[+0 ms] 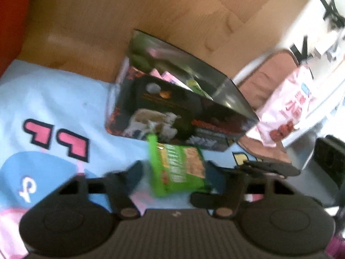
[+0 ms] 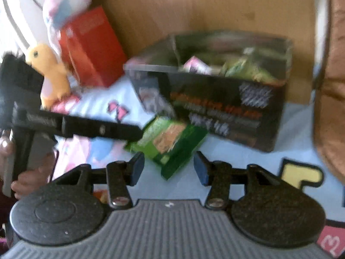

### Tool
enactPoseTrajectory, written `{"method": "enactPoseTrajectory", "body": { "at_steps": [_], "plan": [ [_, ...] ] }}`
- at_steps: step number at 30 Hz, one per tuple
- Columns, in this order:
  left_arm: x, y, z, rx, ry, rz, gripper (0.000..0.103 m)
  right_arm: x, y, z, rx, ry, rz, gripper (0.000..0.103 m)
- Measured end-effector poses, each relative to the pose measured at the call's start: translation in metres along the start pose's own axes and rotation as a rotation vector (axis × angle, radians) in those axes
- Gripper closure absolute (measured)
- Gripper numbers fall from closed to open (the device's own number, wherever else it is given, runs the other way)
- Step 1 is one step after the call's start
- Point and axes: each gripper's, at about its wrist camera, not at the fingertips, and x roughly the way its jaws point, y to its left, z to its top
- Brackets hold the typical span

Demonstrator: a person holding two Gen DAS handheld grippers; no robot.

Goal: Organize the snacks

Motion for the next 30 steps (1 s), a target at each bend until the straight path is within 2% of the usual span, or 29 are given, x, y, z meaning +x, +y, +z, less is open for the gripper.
{"method": "enactPoseTrajectory", "body": {
  "at_steps": [3,6,9,14,18,20,21,22,26,30],
  "plan": [
    [-0.001,-0.005,-0.004,0.016,-0.006,0.028,0.056,0.007,0.026,-0.004,-0.113,-0.013,-0.066,0.063],
    [-0.012,-0.006,-0.009,-0.006,-0.016,0.011,0.056,0.003,0.042,-0.01,-0.175,-0.035,-0.098,0.066],
    [-0.034,-0.017,-0.007,0.027,-0.065,-0.002,0.056,-0.014,0.053,-0.011,-0.192,-0.09,-0.1,0.067],
    [-0.054,-0.045,0.038,0.114,-0.174,0.006,0.056,-0.04,0.064,0.01,-0.261,-0.227,-0.157,0.067],
    [-0.037,-0.048,0.081,0.129,-0.219,0.057,0.049,-0.035,0.05,0.051,-0.239,-0.27,-0.198,0.066],
    [-0.021,-0.044,0.095,0.127,-0.224,0.105,0.041,-0.022,0.034,0.071,-0.182,-0.259,-0.184,0.063],
    [-0.013,-0.043,0.099,0.133,-0.224,0.134,0.041,-0.016,0.028,0.077,-0.146,-0.252,-0.175,0.057],
    [-0.006,-0.043,0.1,0.144,-0.225,0.163,0.041,-0.011,0.022,0.08,-0.122,-0.241,-0.164,0.049],
    [-0.003,-0.045,0.091,0.161,-0.233,0.174,0.04,-0.012,0.018,0.076,-0.084,-0.258,-0.154,0.05],
    [-0.025,-0.058,0.073,0.199,-0.259,0.198,0.04,-0.029,0.027,0.063,-0.101,-0.265,-0.165,0.047]
  ]
}}
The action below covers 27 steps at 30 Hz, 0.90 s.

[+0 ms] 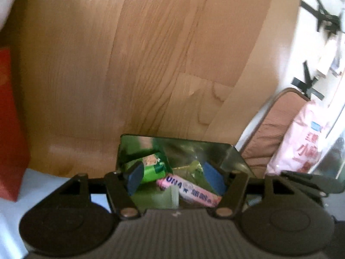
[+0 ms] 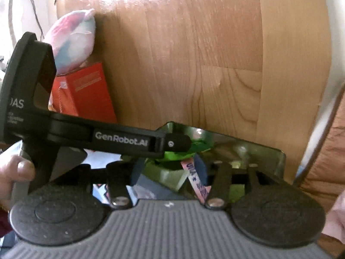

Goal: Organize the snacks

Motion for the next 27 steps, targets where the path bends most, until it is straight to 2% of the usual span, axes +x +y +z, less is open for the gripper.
{"method": "enactPoseTrajectory", "body": {
  "at_steps": [3,5,8,9,10,16,18,23,25,27],
  "plan": [
    [-0.027,-0.009,-0.009,0.036,-0.017,0.03,0.037,-0.03,0.006,-0.014,0.028,-0.013,-0.001,0.033],
    [-0.047,-0.015,-0.021,0.067,-0.023,0.058,0.034,-0.054,0.013,-0.025,0.052,-0.028,-0.011,0.028],
    [-0.074,-0.021,-0.042,0.093,-0.015,0.074,0.034,-0.093,0.023,-0.045,0.117,-0.087,-0.026,0.017],
    [-0.08,-0.023,-0.05,0.096,-0.007,0.073,0.034,-0.107,0.026,-0.052,0.148,-0.114,-0.03,0.008],
    [-0.088,-0.025,-0.059,0.098,0.003,0.074,0.034,-0.119,0.029,-0.059,0.183,-0.136,-0.036,0.003],
    [-0.119,-0.033,-0.105,0.108,0.041,0.13,0.033,-0.16,0.043,-0.09,0.331,-0.168,-0.039,0.0],
    [-0.127,-0.033,-0.117,0.109,0.048,0.147,0.033,-0.164,0.049,-0.099,0.352,-0.154,-0.033,0.0],
    [-0.143,-0.029,-0.144,0.103,0.044,0.196,0.028,-0.165,0.062,-0.12,0.412,-0.127,-0.079,0.0],
    [-0.148,-0.025,-0.154,0.087,0.042,0.199,0.028,-0.166,0.067,-0.131,0.429,-0.135,-0.139,0.0],
    [-0.149,-0.023,-0.162,0.078,0.041,0.211,0.028,-0.164,0.074,-0.142,0.413,-0.148,-0.234,0.0]
  ]
}}
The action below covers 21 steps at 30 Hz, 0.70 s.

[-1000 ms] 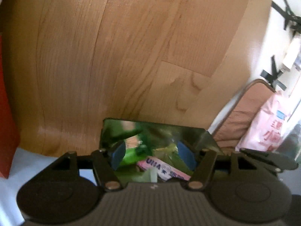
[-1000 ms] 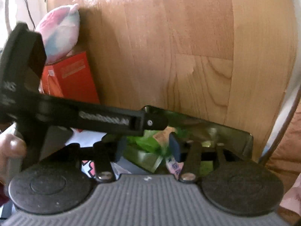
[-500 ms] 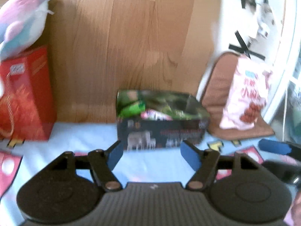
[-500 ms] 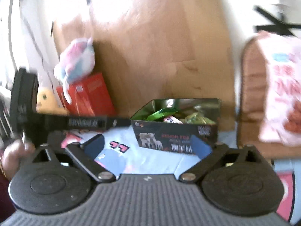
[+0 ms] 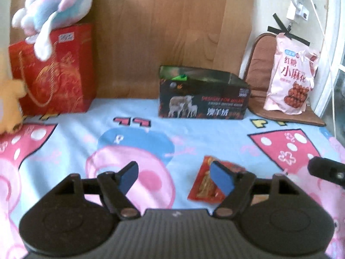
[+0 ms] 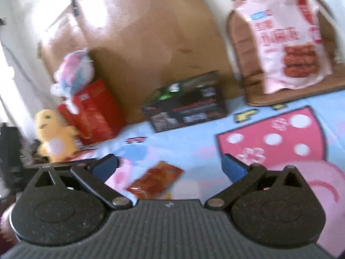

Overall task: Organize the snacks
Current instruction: 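Move the right tool toward the clear jelly cup beside the yellow bag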

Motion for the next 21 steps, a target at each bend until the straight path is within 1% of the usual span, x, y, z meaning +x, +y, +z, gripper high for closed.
{"method": "enactPoseTrajectory", "body": {
  "at_steps": [1,3,7,13,14,15,17,21],
  "plan": [
    [0.0,0.001,-0.004,-0.001,0.0,0.006,0.028,0.0,0.001,-0.007,-0.013,-0.017,-0.048,0.0],
    [0.001,0.001,-0.014,-0.005,0.001,0.011,0.028,0.003,0.001,-0.017,-0.011,-0.029,-0.091,0.0],
    [0.004,0.004,-0.029,-0.026,0.015,0.009,0.027,0.005,0.0,-0.035,0.027,-0.012,-0.094,0.0],
    [0.008,0.008,-0.043,-0.03,0.017,0.036,0.027,0.0,0.001,-0.054,-0.002,-0.032,-0.134,0.0],
    [0.007,0.007,-0.045,-0.025,0.01,0.047,0.025,0.0,0.0,-0.056,0.004,-0.03,-0.14,0.0],
    [0.008,0.006,-0.045,-0.019,0.008,0.055,0.025,-0.001,-0.002,-0.056,0.016,-0.035,-0.141,0.004],
    [0.008,0.004,-0.046,-0.008,0.006,0.065,0.024,-0.003,-0.004,-0.057,0.026,-0.053,-0.148,0.004],
    [0.009,0.003,-0.046,0.001,0.006,0.078,0.024,-0.002,-0.01,-0.057,0.065,-0.043,-0.15,0.009]
  ]
}}
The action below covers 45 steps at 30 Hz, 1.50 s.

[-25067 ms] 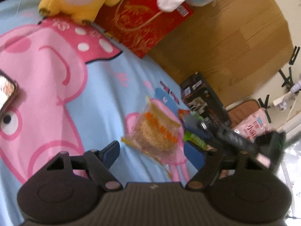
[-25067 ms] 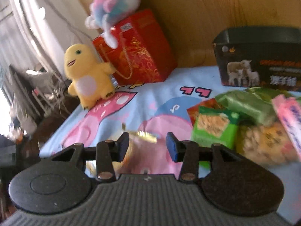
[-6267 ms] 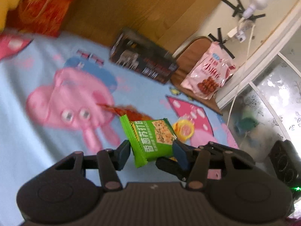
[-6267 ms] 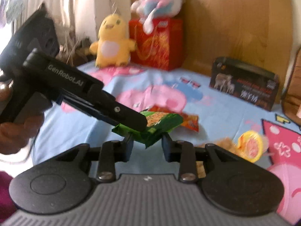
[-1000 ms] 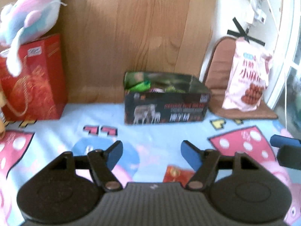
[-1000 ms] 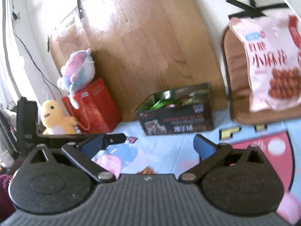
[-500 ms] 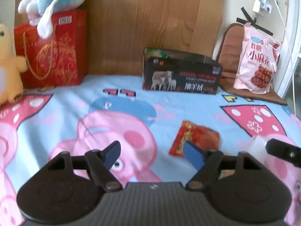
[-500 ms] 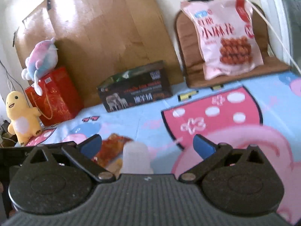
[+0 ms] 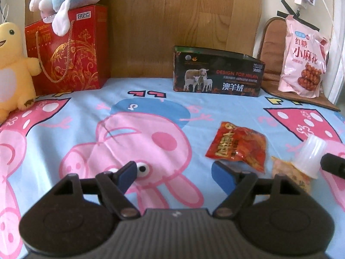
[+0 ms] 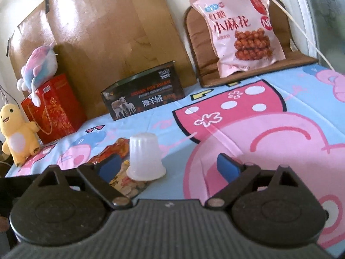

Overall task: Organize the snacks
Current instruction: 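Move the right tool toward the clear jelly cup beside the yellow bag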

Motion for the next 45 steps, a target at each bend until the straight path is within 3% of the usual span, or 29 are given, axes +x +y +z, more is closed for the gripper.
{"method": "enactPoseTrajectory", "body": {
  "at_steps": [6,11,16,22,45],
  "plan": [
    [0.003,-0.002,0.001,0.023,0.003,0.011,0.023,0.001,0.0,-0.001,0.002,0.006,0.01,0.012],
    [0.004,-0.002,0.001,0.028,0.01,0.012,0.016,-0.001,0.006,-0.003,-0.031,0.0,0.019,0.014],
    [0.005,-0.002,0.001,0.03,0.014,0.004,0.013,0.0,0.008,-0.004,-0.057,0.008,0.032,0.022],
    [0.007,0.0,0.002,0.018,0.025,-0.021,0.001,0.001,0.009,-0.004,-0.058,0.015,0.028,0.025],
    [0.005,-0.015,-0.002,0.102,0.019,0.048,0.0,0.003,0.009,-0.003,-0.061,0.024,0.012,0.024]
  ]
}}
